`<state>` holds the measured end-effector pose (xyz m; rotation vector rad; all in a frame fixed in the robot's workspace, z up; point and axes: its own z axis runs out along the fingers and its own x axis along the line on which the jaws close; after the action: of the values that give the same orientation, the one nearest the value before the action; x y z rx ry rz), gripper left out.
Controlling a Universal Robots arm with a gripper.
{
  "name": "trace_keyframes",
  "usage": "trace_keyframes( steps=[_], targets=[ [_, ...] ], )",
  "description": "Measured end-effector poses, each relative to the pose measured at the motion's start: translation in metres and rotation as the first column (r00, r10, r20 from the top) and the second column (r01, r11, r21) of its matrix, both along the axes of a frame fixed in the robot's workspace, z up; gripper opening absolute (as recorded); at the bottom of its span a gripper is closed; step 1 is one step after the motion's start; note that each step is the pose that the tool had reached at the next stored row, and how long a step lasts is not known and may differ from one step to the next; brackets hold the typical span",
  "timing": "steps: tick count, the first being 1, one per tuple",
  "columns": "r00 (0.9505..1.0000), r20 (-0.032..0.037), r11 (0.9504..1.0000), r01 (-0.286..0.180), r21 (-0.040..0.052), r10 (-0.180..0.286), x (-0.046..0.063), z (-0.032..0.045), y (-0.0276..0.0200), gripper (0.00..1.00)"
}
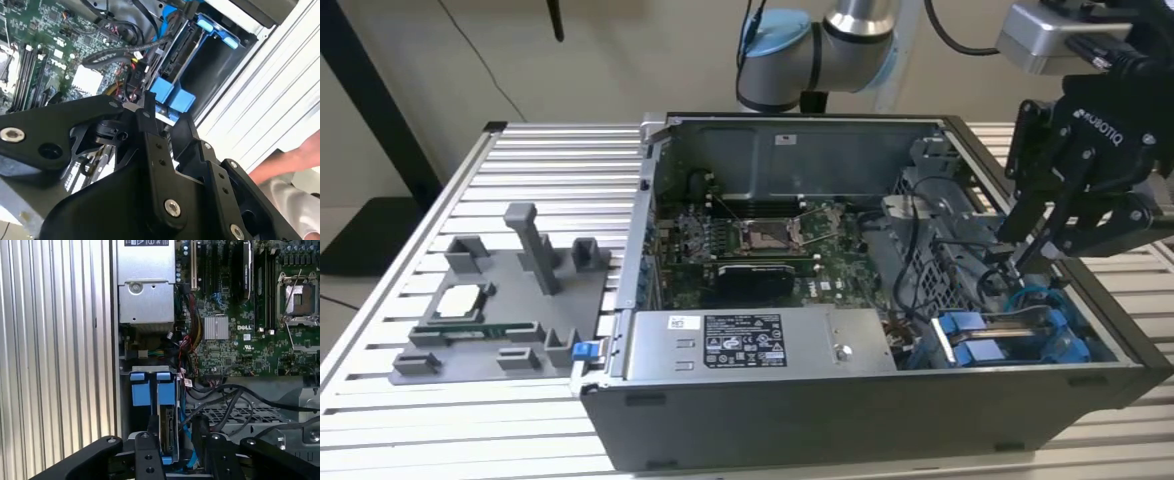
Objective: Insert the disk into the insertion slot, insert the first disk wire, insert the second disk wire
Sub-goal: 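Insert the disk into the insertion slot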
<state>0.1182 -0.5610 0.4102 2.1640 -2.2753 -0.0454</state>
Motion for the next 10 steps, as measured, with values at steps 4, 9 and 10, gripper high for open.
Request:
trace_keyframes(
  steps=[4, 9, 10],
  targets=[
    [1.0000, 0.0064, 0.9999, 0.000, 0.0120, 0.000, 0.000, -0.0044, 0.0019, 1.00],
    [0.9998, 0.0179, 0.9998, -0.005, 0.0168, 0.004, 0.000, -0.0107, 0.0049, 1.00],
    [0.9998, 0.0195, 0.9998, -0.006, 0.0200, 0.005, 0.000, -0.0118, 0.0057, 1.00]
  ],
)
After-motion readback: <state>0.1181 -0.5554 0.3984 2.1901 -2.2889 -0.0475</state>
